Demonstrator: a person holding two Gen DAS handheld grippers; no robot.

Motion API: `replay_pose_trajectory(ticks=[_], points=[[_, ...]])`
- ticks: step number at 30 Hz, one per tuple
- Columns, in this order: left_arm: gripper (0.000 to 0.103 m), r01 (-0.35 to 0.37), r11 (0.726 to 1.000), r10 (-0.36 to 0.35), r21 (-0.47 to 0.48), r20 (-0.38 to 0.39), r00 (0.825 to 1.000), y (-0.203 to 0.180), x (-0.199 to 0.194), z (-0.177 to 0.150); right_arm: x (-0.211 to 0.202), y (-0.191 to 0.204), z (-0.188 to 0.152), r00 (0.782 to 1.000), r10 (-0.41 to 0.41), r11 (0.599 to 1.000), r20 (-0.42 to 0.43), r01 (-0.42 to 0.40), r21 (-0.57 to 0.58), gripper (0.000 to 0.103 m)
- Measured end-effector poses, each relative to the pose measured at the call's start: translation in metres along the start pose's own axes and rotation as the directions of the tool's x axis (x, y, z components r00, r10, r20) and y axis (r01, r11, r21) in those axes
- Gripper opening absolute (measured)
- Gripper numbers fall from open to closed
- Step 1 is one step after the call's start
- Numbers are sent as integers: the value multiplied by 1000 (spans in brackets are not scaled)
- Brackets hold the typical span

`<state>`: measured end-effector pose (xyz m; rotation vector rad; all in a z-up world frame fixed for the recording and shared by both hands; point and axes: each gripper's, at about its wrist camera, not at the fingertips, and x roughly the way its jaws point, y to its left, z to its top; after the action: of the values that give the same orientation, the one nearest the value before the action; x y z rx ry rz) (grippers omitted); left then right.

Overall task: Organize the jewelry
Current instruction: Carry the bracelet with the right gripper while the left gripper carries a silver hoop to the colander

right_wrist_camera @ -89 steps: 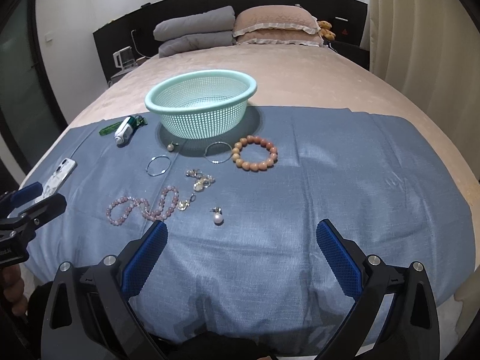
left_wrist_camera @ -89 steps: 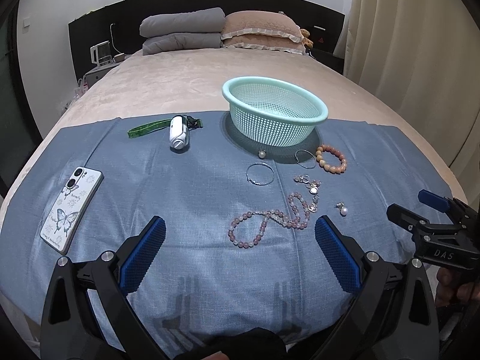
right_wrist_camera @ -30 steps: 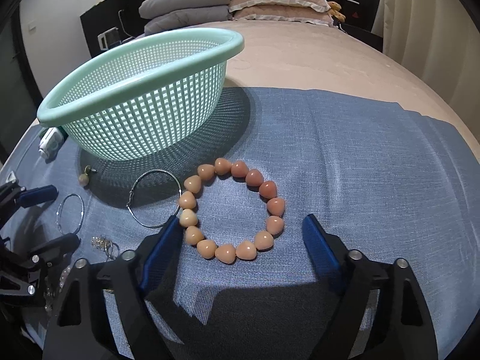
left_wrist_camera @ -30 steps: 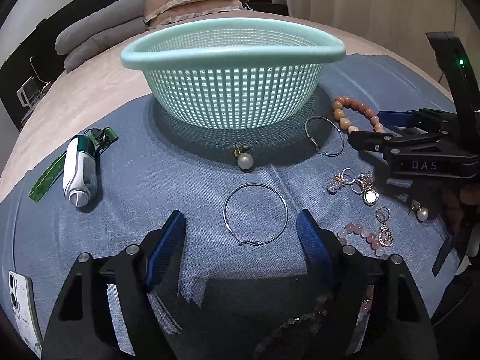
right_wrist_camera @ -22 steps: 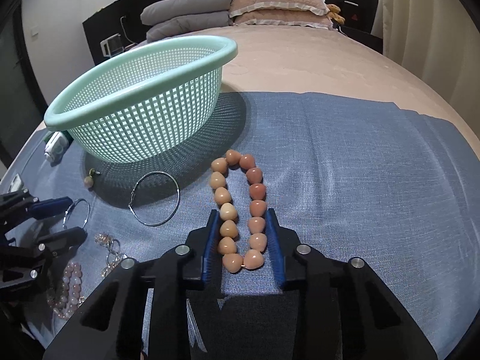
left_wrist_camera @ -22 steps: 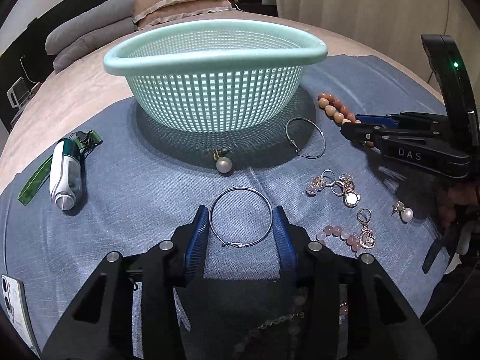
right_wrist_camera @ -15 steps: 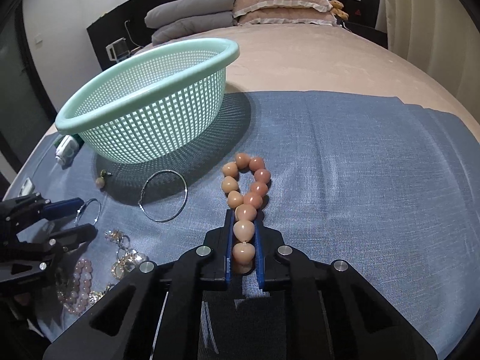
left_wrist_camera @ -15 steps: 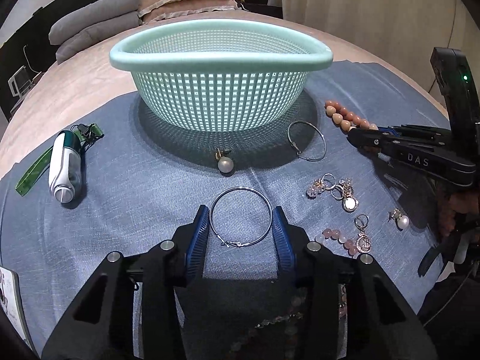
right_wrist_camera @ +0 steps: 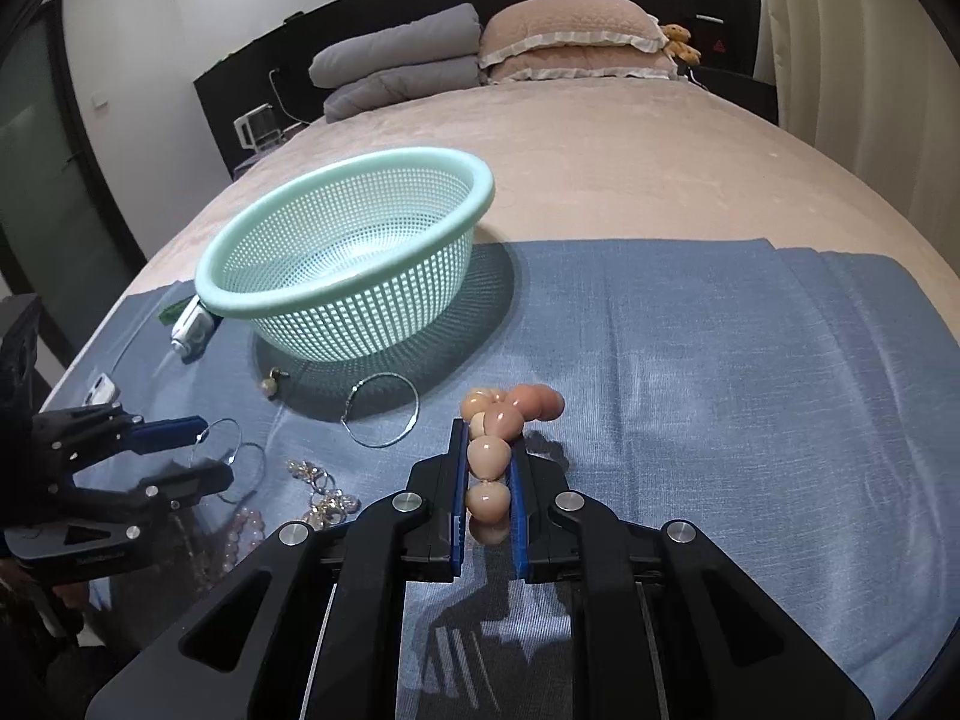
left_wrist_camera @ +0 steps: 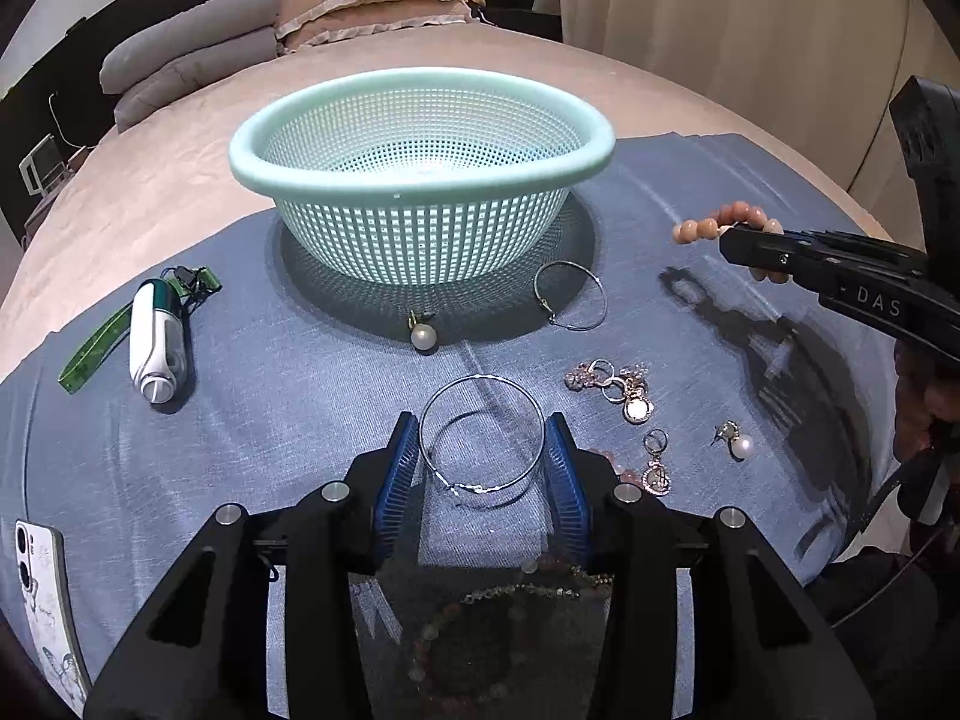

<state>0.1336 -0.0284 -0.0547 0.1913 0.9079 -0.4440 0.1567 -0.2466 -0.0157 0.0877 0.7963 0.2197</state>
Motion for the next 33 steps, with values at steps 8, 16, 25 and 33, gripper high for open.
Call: replay_pose_trajectory(ticks=[8, 16, 25, 33], points=[[44, 16, 999, -15, -30, 43, 999, 9, -29, 10, -31, 13, 21, 998, 13, 999, 57, -10, -49, 11], [44, -12, 1000, 14, -26, 96, 995, 17, -57, 41, -46, 31, 54, 993, 27, 996, 116, -18, -82, 11], [44, -2, 999, 7, -32, 151, 988, 28, -57, 82, -35, 49, 88, 989, 53, 991, 140, -35, -128, 11], [44, 42, 996, -32, -82, 128, 991, 48, -17, 109, 10, 58, 109, 992, 61, 985, 108, -43, -168, 11]])
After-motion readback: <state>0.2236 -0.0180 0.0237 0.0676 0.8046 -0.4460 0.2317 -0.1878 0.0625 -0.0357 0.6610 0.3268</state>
